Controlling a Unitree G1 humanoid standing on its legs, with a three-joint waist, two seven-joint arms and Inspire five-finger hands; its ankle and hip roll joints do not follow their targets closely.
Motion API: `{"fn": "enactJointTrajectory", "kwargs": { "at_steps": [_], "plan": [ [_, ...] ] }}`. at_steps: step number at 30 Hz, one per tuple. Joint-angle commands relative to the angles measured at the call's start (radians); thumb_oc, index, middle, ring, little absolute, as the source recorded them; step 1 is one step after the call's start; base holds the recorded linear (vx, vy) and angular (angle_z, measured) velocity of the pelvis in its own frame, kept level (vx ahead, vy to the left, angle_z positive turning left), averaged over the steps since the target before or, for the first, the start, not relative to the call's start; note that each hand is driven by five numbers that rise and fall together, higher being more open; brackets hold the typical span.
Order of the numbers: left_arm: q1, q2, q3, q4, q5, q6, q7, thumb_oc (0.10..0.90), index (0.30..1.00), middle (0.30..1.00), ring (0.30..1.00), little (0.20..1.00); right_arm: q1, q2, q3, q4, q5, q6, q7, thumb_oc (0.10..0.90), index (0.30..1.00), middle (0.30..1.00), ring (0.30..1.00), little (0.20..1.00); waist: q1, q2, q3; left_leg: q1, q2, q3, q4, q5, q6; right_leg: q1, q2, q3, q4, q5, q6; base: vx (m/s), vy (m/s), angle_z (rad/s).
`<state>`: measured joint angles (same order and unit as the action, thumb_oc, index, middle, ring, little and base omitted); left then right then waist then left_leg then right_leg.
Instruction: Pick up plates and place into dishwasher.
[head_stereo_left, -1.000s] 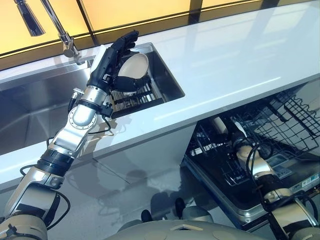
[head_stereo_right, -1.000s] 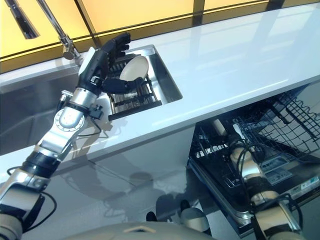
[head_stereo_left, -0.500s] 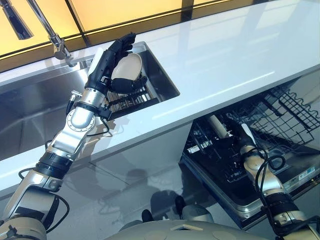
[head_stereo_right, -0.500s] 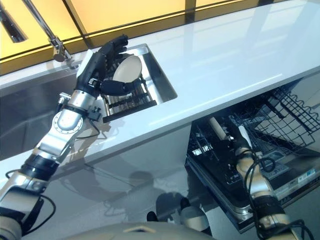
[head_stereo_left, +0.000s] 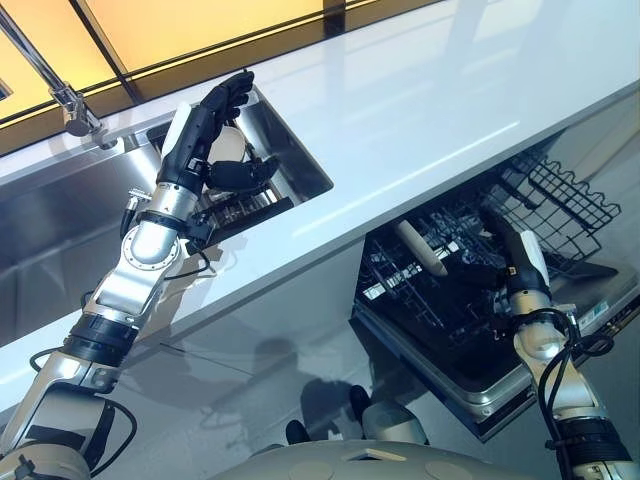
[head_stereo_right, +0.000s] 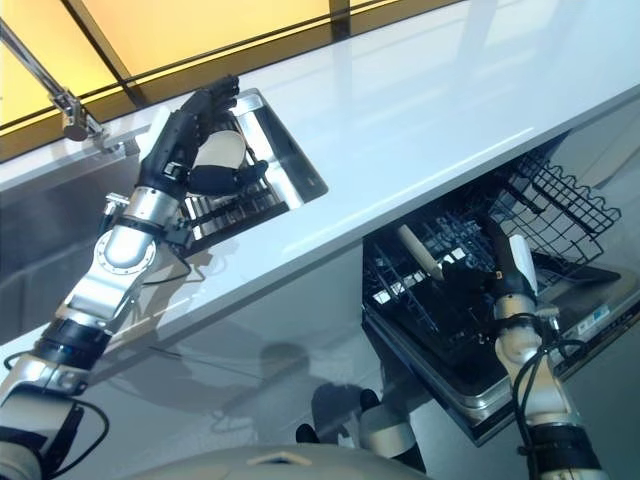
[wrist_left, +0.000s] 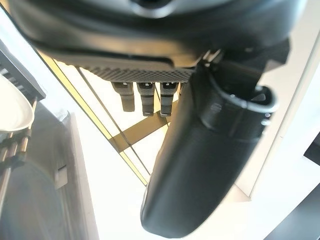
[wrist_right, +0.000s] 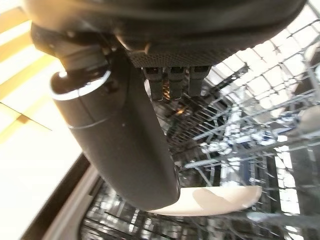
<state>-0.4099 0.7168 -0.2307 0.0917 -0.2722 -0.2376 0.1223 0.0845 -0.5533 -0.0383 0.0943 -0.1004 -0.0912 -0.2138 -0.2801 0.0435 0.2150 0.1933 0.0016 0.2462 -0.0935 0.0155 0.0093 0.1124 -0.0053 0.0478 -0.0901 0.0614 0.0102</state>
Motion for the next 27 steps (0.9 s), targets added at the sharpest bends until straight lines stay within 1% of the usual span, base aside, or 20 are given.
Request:
{"fn": "enactJointTrajectory", "kwargs": {
  "at_steps": [1, 3, 5, 6, 8, 9, 10, 11, 12, 13, 17, 19, 20, 21, 22, 24, 25, 26, 27],
  "plan": [
    [-0.059, 0.021, 0.1, -0.054, 0.039, -0.075, 0.05, 0.8, 0.9, 0.9, 0.9, 0.9, -0.069, -0.068, -0.094, -0.13, 0.004, -0.151, -0.054, 0.8, 0.9, 0.9, 0.9, 0.9, 0.014, 0.014, -0.066, -0.006, -0.031, 0.019, 0.03, -0.111, 0.027, -0.062, 0.038, -0.031, 0.109, -0.088, 0.098, 0.0, 0.0, 0.0],
    [-0.053, 0.028, 0.107, -0.052, 0.039, -0.074, 0.052, 0.8, 0.9, 0.9, 0.9, 0.9, -0.065, -0.066, -0.101, -0.152, 0.04, -0.17, -0.042, 0.8, 0.9, 0.9, 0.9, 0.9, 0.013, 0.015, -0.067, -0.008, -0.031, 0.019, 0.03, -0.11, 0.027, -0.063, 0.038, -0.031, 0.11, -0.089, 0.098, 0.0, 0.0, 0.0],
    [-0.052, 0.028, 0.108, -0.052, 0.04, -0.072, 0.054, 0.8, 0.9, 0.9, 0.9, 0.9, -0.063, -0.063, -0.103, -0.162, 0.049, -0.171, -0.038, 0.8, 0.9, 0.9, 0.9, 0.9, 0.012, 0.016, -0.068, -0.008, -0.032, 0.019, 0.03, -0.11, 0.027, -0.063, 0.038, -0.031, 0.11, -0.089, 0.098, 0.0, 0.0, 0.0],
    [-0.05, 0.036, 0.115, -0.047, 0.041, -0.063, 0.054, 0.8, 0.9, 0.9, 0.9, 0.9, -0.057, -0.06, -0.109, -0.182, 0.135, -0.181, 0.003, 0.8, 0.9, 0.9, 0.9, 0.9, 0.01, 0.017, -0.068, -0.008, -0.033, 0.02, 0.029, -0.109, 0.026, -0.063, 0.039, -0.032, 0.109, -0.089, 0.098, 0.0, 0.0, 0.0],
    [-0.049, 0.041, 0.118, -0.034, 0.044, -0.055, 0.054, 0.8, 0.9, 0.9, 0.9, 0.9, -0.055, -0.045, -0.111, -0.206, 0.241, -0.174, 0.049, 0.8, 0.9, 0.9, 0.9, 0.9, 0.008, 0.019, -0.067, -0.008, -0.034, 0.02, 0.029, -0.108, 0.026, -0.064, 0.039, -0.032, 0.111, -0.091, 0.098, 0.0, 0.0, 0.0],
    [-0.046, 0.047, 0.124, -0.026, 0.044, -0.048, 0.05, 0.8, 0.9, 0.9, 0.9, 0.9, -0.053, -0.029, -0.112, -0.221, 0.344, -0.164, 0.095, 0.8, 0.9, 0.9, 0.9, 0.9, 0.007, 0.019, -0.065, -0.008, -0.034, 0.021, 0.03, -0.108, 0.026, -0.065, 0.038, -0.033, 0.112, -0.091, 0.098, 0.0, 0.0, 0.0],
    [-0.044, 0.051, 0.128, -0.02, 0.05, -0.045, 0.05, 0.8, 0.9, 0.9, 0.9, 0.9, -0.049, -0.014, -0.113, -0.238, 0.411, -0.144, 0.133, 0.8, 0.9, 0.9, 0.9, 0.9, 0.005, 0.02, -0.064, -0.009, -0.034, 0.023, 0.029, -0.107, 0.025, -0.066, 0.038, -0.035, 0.113, -0.091, 0.098, 0.0, 0.0, 0.0],
    [-0.044, 0.051, 0.128, -0.02, 0.05, -0.045, 0.05, 0.8, 0.9, 0.9, 0.9, 0.9, -0.049, -0.014, -0.113, -0.238, 0.411, -0.144, 0.133, 0.8, 0.9, 0.9, 0.9, 0.9, 0.005, 0.02, -0.064, -0.009, -0.034, 0.023, 0.029, -0.107, 0.025, -0.066, 0.038, -0.035, 0.113, -0.091, 0.098, 0.0, 0.0, 0.0],
    [-0.043, 0.053, 0.13, -0.012, 0.059, -0.044, 0.048, 0.8, 0.9, 0.9, 0.9, 0.9, -0.047, 0.0, -0.11, -0.245, 0.459, -0.135, 0.148, 0.8, 0.9, 0.9, 0.9, 0.9, 0.005, 0.021, -0.063, -0.009, -0.034, 0.024, 0.029, -0.106, 0.025, -0.066, 0.038, -0.036, 0.113, -0.092, 0.098, 0.0, 0.0, 0.0],
    [-0.038, 0.075, 0.134, 0.016, 0.078, -0.041, 0.052, 0.8, 0.9, 0.9, 0.9, 0.9, -0.032, 0.032, -0.106, -0.262, 0.498, -0.112, 0.156, 0.8, 0.9, 0.9, 0.9, 0.9, 0.0, 0.023, -0.061, -0.01, -0.035, 0.028, 0.03, -0.106, 0.026, -0.068, 0.037, -0.037, 0.116, -0.093, 0.098, 0.0, 0.0, 0.0],
    [-0.042, 0.126, 0.142, 0.063, 0.071, -0.004, 0.057, 0.8, 0.9, 0.9, 0.9, 0.9, -0.004, 0.041, -0.124, -0.293, 0.527, -0.126, 0.145, 0.8, 0.9, 0.9, 0.9, 0.9, -0.012, 0.031, -0.059, -0.011, -0.037, 0.035, 0.029, -0.104, 0.025, -0.072, 0.035, -0.041, 0.117, -0.094, 0.099, 0.01, -0.001, -0.03],
    [-0.05, 0.145, 0.141, 0.107, 0.074, 0.019, 0.057, 0.8, 0.9, 0.9, 0.9, 0.9, 0.003, 0.042, -0.141, -0.322, 0.59, -0.128, 0.165, 0.8, 0.9, 0.9, 0.9, 0.9, -0.019, 0.036, -0.058, -0.014, -0.038, 0.038, 0.029, -0.103, 0.025, -0.074, 0.035, -0.041, 0.117, -0.094, 0.099, 0.0, 0.0, 0.0],
    [-0.047, 0.15, 0.141, 0.134, 0.077, 0.022, 0.057, 0.8, 0.9, 0.9, 0.9, 0.9, 0.004, 0.045, -0.148, -0.344, 0.631, -0.121, 0.171, 0.8, 0.9, 0.9, 0.9, 0.9, -0.021, 0.039, -0.056, -0.016, -0.039, 0.04, 0.031, -0.102, 0.024, -0.075, 0.034, -0.042, 0.117, -0.095, 0.099, 0.0, 0.0, 0.0],
    [-0.047, 0.153, 0.14, 0.161, 0.085, 0.027, 0.056, 0.8, 0.9, 0.9, 0.9, 0.9, 0.001, 0.05, -0.147, -0.368, 0.706, -0.114, 0.184, 0.8, 0.9, 0.9, 0.9, 0.9, -0.024, 0.042, -0.052, -0.018, -0.041, 0.041, 0.031, -0.101, 0.025, -0.076, 0.034, -0.041, 0.118, -0.094, 0.098, 0.0, 0.0, 0.0],
    [-0.048, 0.153, 0.139, 0.165, 0.086, 0.029, 0.055, 0.8, 0.9, 0.9, 0.9, 0.9, 0.001, 0.051, -0.148, -0.37, 0.715, -0.112, 0.189, 0.8, 0.9, 0.9, 0.9, 0.9, -0.024, 0.043, -0.052, -0.018, -0.041, 0.041, 0.031, -0.101, 0.025, -0.077, 0.034, -0.042, 0.118, -0.094, 0.098, 0.0, 0.0, 0.0],
    [-0.052, 0.151, 0.128, 0.212, 0.111, 0.039, 0.043, 0.8, 0.9, 0.9, 0.9, 0.9, -0.009, 0.084, -0.138, -0.404, 0.81, -0.101, 0.192, 0.8, 0.9, 0.9, 0.9, 0.9, -0.026, 0.047, -0.05, -0.022, -0.042, 0.044, 0.033, -0.101, 0.025, -0.081, 0.033, -0.042, 0.121, -0.095, 0.097, 0.0, -0.006, -0.07],
    [-0.053, 0.149, 0.121, 0.232, 0.12, 0.038, 0.044, 0.8, 0.9, 0.9, 0.9, 0.9, -0.015, 0.097, -0.137, -0.412, 0.808, -0.108, 0.162, 0.8, 0.9, 0.9, 0.9, 0.9, -0.028, 0.05, -0.048, -0.024, -0.043, 0.046, 0.035, -0.101, 0.025, -0.082, 0.032, -0.042, 0.122, -0.094, 0.097, 0.02, -0.002, -0.08],
    [-0.065, 0.149, 0.107, 0.261, 0.11, 0.043, 0.042, 0.8, 0.9, 0.9, 0.9, 0.9, -0.023, 0.103, -0.133, -0.424, 0.832, -0.114, 0.148, 0.8, 0.9, 0.9, 0.9, 0.9, -0.03, 0.054, -0.047, -0.024, -0.045, 0.047, 0.034, -0.1, 0.025, -0.083, 0.031, -0.041, 0.122, -0.094, 0.097, 0.0, 0.0, 0.0],
    [-0.072, 0.146, 0.101, 0.277, 0.101, 0.049, 0.037, 0.8, 0.9, 0.9, 0.9, 0.9, -0.028, 0.112, -0.128, -0.435, 0.846, -0.12, 0.155, 0.8, 0.9, 0.9, 0.9, 0.9, -0.032, 0.059, -0.046, -0.025, -0.047, 0.049, 0.035, -0.1, 0.026, -0.083, 0.029, -0.041, 0.122, -0.095, 0.097, 0.0, 0.0, 0.0]
  ]
}}
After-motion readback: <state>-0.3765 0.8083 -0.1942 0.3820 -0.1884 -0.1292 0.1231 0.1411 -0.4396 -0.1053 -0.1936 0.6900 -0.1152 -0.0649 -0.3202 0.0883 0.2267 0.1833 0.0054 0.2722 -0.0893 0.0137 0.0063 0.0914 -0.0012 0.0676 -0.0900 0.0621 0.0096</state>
